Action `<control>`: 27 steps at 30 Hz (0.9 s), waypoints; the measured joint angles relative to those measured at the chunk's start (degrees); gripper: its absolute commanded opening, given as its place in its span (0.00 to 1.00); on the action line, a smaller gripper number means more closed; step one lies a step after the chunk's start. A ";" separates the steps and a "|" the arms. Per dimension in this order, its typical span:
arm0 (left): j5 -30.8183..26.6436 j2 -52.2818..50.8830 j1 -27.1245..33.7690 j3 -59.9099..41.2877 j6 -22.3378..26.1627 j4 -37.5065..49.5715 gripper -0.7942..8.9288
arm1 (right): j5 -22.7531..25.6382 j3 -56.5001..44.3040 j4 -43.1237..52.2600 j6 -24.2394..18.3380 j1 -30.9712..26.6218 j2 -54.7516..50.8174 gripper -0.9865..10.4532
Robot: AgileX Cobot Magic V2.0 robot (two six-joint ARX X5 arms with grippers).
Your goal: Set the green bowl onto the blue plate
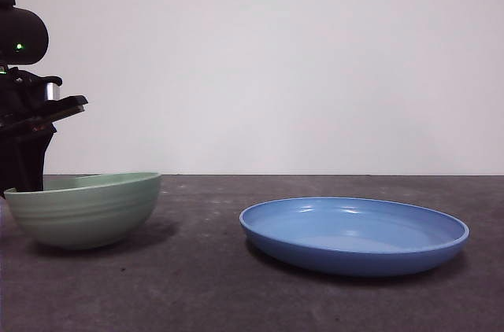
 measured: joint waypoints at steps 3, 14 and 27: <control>-1.64 0.02 -1.18 0.96 0.02 -1.46 0.09 | 0.00 0.00 0.00 0.02 0.00 0.00 0.65; -5.09 1.42 -13.00 16.68 -5.55 -9.49 0.09 | 0.00 0.00 0.00 0.00 0.00 0.00 0.65; -5.11 18.25 -28.98 38.45 -9.97 -12.98 0.09 | 0.00 0.00 0.00 0.00 0.00 0.00 0.65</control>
